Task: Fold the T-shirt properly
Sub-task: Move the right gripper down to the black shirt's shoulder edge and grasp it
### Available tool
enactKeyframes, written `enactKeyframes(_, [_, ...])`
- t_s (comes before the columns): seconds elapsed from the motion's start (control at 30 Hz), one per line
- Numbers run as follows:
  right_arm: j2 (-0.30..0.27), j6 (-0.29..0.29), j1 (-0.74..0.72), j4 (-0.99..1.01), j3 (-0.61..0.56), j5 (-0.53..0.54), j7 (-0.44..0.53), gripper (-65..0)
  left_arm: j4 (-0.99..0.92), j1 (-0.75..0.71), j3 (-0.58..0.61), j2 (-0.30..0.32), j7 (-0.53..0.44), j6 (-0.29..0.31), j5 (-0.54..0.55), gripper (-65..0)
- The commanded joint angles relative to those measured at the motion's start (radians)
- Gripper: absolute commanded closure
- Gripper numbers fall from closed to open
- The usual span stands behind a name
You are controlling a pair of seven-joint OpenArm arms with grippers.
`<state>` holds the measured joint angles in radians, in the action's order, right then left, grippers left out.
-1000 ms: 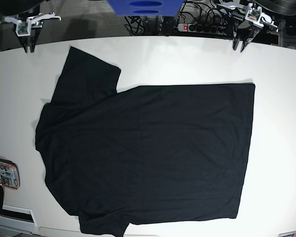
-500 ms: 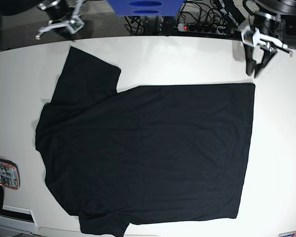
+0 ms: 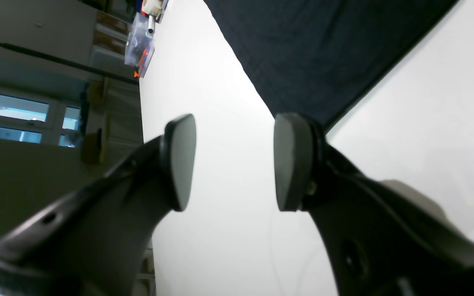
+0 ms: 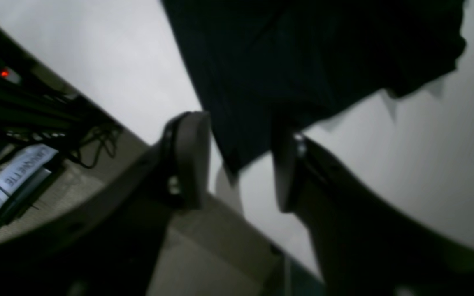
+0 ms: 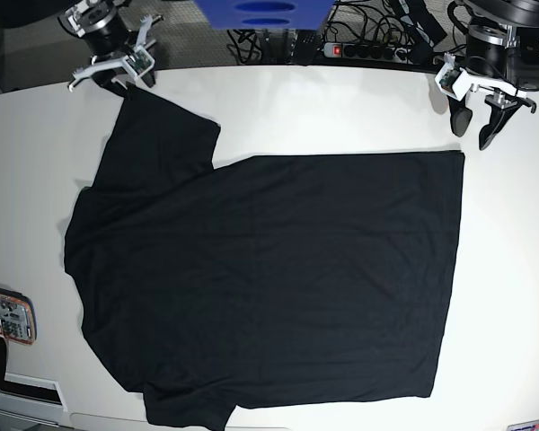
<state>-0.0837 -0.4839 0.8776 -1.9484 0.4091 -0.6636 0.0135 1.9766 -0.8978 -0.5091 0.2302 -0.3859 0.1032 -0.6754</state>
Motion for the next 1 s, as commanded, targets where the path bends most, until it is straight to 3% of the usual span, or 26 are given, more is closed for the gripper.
enactKeyframes(0.0, [-0.006, -0.003, 0.001, -0.016, -0.013, 0.012, 0.004, -28.0, 0.016, -0.008, 0.007, 0.007, -0.012, -0.016, 0.009, -27.9])
enactKeyframes(0.17, [-0.024, -0.008, -0.053, -0.016, -0.103, 0.008, -0.080, -28.3, 0.016, 0.001, 0.011, 0.007, -0.012, -0.015, 0.007, -27.8])
enactKeyframes(0.37, [-0.024, -0.006, -0.088, -0.007, -0.250, -0.195, -0.202, -28.4, 0.016, 0.010, 0.010, 0.008, 0.048, -0.015, 0.009, -27.8])
enactKeyframes(0.53, [-0.024, -0.005, -0.160, -0.007, -0.356, -0.238, -0.321, -28.4, 0.016, 0.012, 0.011, 0.027, 0.069, -0.016, 0.009, -27.7])
enactKeyframes(0.77, [-0.024, -0.005, -0.191, -0.006, -0.378, -0.250, -0.373, -28.4, 0.014, 0.012, 0.011, 0.028, 0.069, -0.016, 0.009, -27.7])
enactKeyframes(0.97, [-0.024, -0.005, -0.191, 0.050, -0.370, -0.396, -0.375, -28.4, 0.014, 0.012, 0.011, 0.030, 0.069, -0.016, 0.009, -27.7])
